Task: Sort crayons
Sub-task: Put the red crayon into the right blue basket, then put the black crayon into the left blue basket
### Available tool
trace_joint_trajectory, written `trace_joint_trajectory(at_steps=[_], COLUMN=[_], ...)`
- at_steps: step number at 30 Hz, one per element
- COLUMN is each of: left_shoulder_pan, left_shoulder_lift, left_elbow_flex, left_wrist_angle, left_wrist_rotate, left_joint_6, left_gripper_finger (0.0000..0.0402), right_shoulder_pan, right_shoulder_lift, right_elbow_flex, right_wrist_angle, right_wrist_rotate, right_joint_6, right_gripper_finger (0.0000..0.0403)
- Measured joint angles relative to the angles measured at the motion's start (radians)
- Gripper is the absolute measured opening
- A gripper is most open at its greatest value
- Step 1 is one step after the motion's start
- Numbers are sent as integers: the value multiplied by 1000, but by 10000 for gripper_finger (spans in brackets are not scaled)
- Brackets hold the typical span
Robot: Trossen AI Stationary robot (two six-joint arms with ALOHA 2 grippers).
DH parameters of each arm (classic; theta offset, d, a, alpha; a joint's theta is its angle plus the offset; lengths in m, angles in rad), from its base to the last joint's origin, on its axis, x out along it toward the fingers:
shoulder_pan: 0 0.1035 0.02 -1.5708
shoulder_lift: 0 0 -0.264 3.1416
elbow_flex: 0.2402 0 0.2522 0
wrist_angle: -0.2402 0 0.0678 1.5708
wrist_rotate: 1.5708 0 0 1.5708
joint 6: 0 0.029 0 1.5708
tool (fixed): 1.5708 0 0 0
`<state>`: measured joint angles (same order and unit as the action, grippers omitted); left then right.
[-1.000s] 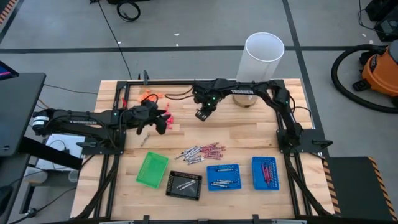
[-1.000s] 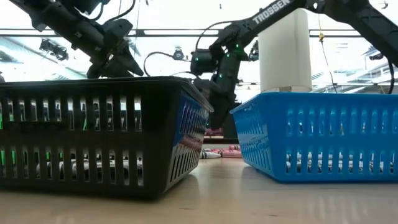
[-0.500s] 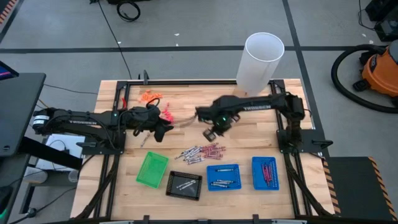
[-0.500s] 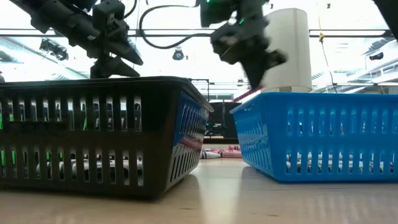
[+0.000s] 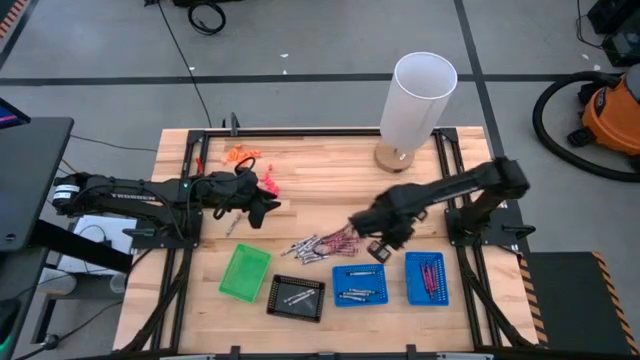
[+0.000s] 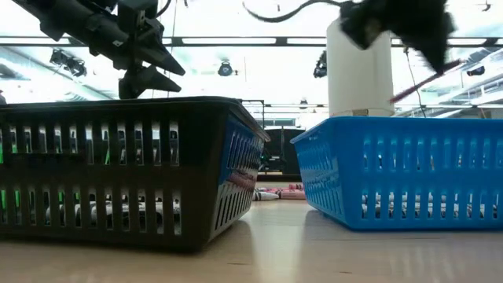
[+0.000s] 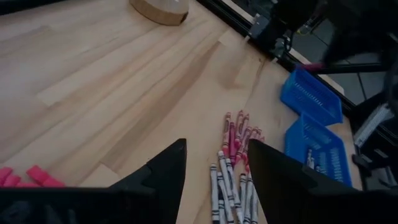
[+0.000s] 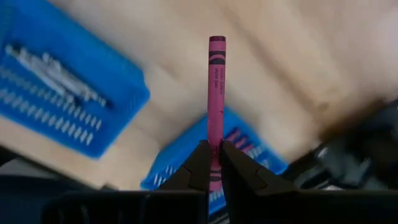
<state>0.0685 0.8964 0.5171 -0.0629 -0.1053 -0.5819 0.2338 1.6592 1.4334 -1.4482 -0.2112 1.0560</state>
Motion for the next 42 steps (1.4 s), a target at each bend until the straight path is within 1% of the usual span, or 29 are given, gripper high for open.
trace_joint_trajectory(at_steps=[5, 10, 13, 20, 24, 30, 34, 38, 42], left_shoulder_pan=[0, 0, 0, 0, 0, 0, 0, 0, 0], left_shoulder_lift=[0, 0, 0, 0, 0, 0, 0, 0, 0], left_elbow_flex=[0, 0, 0, 0, 0, 0, 0, 0, 0], left_wrist_angle=[1, 19, 38, 84, 111, 121, 120, 120, 120], left_wrist_rotate=[-52, -71, -92, -111, -111, -111, -111, -110, -108], left_joint_6=[-1, -7, -8, 14, 15, 16, 16, 17, 21], left_gripper_finger=[181, 181, 181, 181, 181, 181, 181, 181, 181], right_shoulder_pan=[86, 149, 175, 221, 232, 231, 222, 198, 165], right_shoulder_lift=[-131, -225, -265, -306, -306, -306, -312, -327, -330], right_elbow_flex=[-197, -330, -385, -499, -551, -576, -542, -485, -416], right_wrist_angle=[160, 249, 298, 387, 412, 466, 466, 459, 457], right_wrist_rotate=[-148, -268, -289, -280, -270, -258, -256, -234, -189], right_joint_6=[146, 273, 342, 461, 497, 515, 510, 480, 426], right_gripper_finger=[32, 32, 32, 36, 56, 111, 137, 141, 135])
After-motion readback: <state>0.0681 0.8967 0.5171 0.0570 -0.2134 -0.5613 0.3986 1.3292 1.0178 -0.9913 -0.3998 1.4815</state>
